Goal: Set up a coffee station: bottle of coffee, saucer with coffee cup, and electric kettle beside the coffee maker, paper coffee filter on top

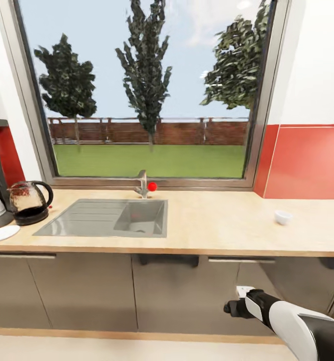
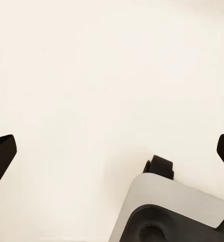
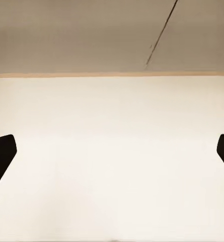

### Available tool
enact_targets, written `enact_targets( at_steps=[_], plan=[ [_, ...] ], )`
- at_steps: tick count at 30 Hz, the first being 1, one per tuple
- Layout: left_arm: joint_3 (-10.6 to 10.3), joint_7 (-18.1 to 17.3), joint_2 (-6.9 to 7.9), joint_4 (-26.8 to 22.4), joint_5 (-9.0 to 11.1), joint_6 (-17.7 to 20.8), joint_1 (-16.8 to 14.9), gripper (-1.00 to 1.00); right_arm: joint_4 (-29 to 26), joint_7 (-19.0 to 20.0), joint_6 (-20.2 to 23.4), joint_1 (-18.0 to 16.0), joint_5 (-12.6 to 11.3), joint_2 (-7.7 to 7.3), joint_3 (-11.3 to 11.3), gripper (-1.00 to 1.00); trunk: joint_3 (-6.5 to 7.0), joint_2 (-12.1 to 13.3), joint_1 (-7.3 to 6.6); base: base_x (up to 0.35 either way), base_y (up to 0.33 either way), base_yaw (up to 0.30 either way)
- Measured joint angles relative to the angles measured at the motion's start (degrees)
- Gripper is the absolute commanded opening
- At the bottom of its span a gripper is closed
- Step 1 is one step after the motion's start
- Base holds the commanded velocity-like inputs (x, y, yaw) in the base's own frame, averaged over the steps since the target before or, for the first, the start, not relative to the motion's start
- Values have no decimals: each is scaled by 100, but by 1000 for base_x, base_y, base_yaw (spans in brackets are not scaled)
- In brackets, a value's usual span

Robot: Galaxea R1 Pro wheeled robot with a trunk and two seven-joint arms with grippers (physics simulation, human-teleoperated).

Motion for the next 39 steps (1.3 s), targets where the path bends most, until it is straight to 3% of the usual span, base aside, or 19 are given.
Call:
enact_targets(
  at_steps=[12,15,19,22,25,31,34,39],
  plan=[
    [6,-7,0,1,5,-99,0,100,0,0,4,7,-3,12,0,100,38,0,0,-64,-300,-228],
    [7,-2,-5,-1,1,-281,2,100,-2,0,1,7,-3,119,-2,100,44,0,0,-166,-279,-60],
    [8,2,-121,-1,-3,-369,3,100,-8,-8,-19,7,-3,295,0,100,46,0,1,-177,-274,-7],
    [9,4,-123,4,2,-373,3,100,-9,-9,-14,7,-2,306,0,100,46,0,1,-179,-273,0],
    [9,5,-119,5,3,-367,10,100,-14,-1,-43,7,6,454,4,100,46,0,1,-178,-249,0],
    [9,6,-113,5,-2,-372,28,100,-38,3,-78,7,29,496,5,100,46,0,0,-143,-171,0],
    [8,7,-112,3,-5,-370,42,100,-98,9,-345,7,23,488,-22,100,46,0,-1,-48,-51,0],
    [8,8,-99,-2,-20,-374,46,100,-678,12,-1670,0,-21,486,-60,100,46,0,-1,-10,-11,0]
  ],
)
